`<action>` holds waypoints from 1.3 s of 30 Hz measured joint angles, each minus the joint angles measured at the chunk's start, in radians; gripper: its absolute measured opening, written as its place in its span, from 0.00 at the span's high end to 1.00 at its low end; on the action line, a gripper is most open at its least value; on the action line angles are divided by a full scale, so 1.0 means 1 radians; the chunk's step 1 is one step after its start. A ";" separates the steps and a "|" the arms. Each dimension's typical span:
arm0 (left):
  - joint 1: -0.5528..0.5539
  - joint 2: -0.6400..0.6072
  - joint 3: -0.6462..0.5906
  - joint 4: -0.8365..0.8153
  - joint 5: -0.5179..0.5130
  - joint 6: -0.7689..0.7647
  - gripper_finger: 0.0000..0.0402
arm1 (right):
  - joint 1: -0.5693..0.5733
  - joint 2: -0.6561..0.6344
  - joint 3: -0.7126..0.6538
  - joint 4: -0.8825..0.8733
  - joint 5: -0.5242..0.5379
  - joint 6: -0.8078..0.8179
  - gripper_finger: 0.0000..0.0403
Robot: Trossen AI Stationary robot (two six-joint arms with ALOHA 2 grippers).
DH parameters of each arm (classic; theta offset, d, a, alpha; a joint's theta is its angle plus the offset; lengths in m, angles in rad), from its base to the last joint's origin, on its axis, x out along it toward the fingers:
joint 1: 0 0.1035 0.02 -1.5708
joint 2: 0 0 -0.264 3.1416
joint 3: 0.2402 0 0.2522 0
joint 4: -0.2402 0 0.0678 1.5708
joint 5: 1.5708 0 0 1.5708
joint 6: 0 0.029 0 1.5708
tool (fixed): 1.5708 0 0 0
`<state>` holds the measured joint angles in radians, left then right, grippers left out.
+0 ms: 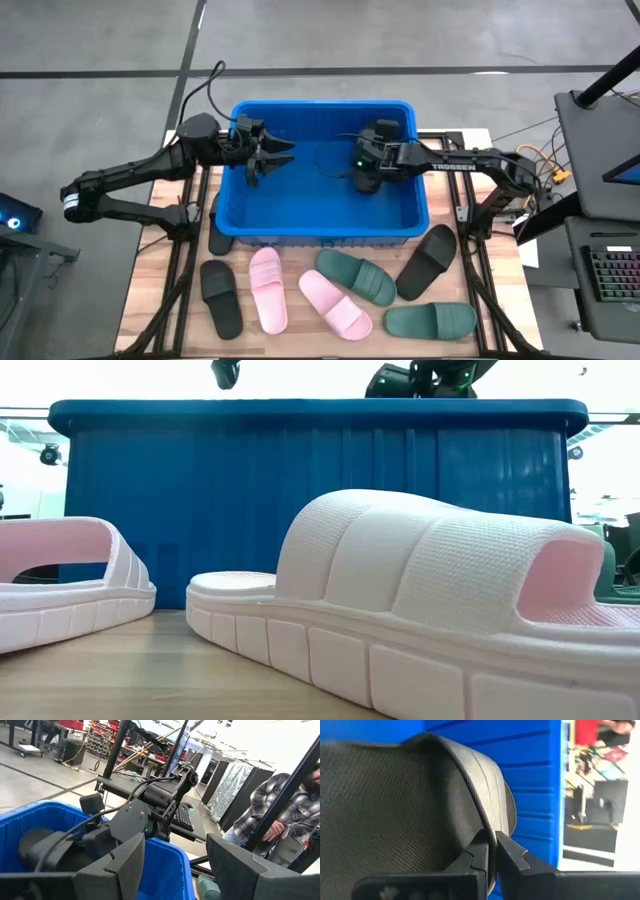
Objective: Pick and place slides into bin
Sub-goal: Put the black slide into the blue bin
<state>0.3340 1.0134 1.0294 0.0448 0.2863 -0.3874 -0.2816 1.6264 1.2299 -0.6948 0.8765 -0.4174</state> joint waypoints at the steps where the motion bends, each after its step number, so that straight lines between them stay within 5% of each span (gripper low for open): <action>1: 0.000 0.000 -0.001 0.000 0.000 0.000 0.51 | 0.001 -0.001 -0.002 -0.011 -0.013 -0.013 0.97; 11: 0.000 0.000 -0.003 -0.001 0.000 0.001 0.51 | -0.004 -0.025 -0.019 -0.042 -0.128 -0.151 0.97; 39: 0.000 0.005 -0.005 0.000 0.000 0.000 0.51 | -0.069 0.027 -0.159 0.111 -0.117 -0.208 0.97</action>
<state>0.3338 1.0183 1.0248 0.0445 0.2861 -0.3870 -0.3508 1.6531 1.0714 -0.5842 0.7593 -0.6254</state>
